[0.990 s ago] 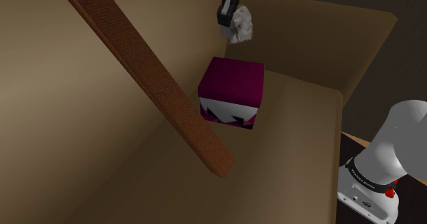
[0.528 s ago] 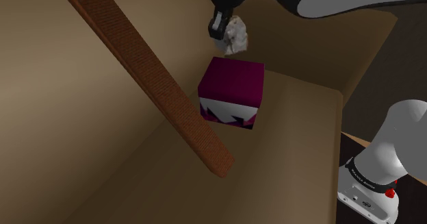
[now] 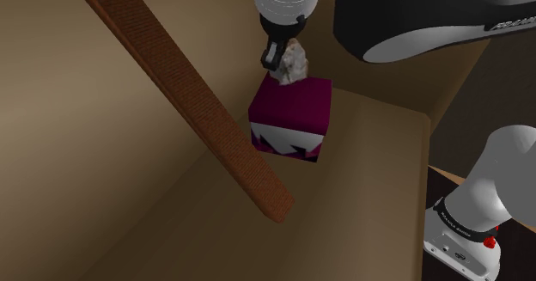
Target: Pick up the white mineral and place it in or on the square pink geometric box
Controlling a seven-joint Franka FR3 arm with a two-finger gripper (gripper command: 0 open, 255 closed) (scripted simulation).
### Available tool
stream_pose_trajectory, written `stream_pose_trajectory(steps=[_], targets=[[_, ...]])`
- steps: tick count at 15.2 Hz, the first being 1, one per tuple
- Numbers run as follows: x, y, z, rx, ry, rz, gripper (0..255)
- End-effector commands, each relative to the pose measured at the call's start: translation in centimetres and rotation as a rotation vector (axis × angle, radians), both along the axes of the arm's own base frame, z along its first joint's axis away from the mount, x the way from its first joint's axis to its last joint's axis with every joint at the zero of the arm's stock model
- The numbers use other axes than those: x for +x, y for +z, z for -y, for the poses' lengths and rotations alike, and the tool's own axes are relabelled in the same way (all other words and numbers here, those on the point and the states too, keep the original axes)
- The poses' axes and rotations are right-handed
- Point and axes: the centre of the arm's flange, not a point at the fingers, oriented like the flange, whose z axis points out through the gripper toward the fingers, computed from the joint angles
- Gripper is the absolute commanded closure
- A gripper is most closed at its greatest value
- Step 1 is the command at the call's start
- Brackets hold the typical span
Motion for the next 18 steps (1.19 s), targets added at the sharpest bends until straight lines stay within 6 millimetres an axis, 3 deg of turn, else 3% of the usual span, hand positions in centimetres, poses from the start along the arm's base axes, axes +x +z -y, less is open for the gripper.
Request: stream_pose_trajectory(steps=[1,7,15,16,18], targets=[[-0.1,-1.0,0.0,0.000,0.000,0.001,255],[-0.1,-4.4,0.0,0.000,0.000,0.001,255],[-0.1,-4.4,0.0,0.000,0.000,0.001,255],[-0.2,-4.3,0.1,0.001,0.000,0.000,0],[-0.4,-4.5,-0.1,0.000,0.000,0.000,0]])
